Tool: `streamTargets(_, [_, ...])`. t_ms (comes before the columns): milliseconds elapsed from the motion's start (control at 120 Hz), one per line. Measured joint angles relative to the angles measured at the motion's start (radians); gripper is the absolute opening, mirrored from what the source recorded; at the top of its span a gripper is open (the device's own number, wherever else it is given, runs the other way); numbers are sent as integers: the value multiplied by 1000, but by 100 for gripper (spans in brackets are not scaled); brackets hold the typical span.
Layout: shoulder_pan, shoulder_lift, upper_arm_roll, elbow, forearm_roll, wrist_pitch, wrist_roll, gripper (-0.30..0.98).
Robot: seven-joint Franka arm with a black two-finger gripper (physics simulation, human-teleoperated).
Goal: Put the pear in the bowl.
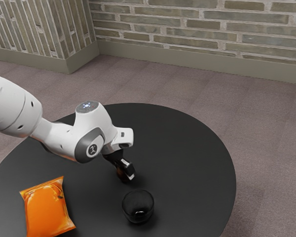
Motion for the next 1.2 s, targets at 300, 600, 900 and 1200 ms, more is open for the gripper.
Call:
streamTargets(300, [1,-102,90,72,26,-128,1,35])
streamTargets(600, [8,9,259,360,45,-359,66,33])
streamTargets(900, [13,222,305,601,32,-490,126,36])
streamTargets(1200, [13,350,305,728,13,-558,170,45])
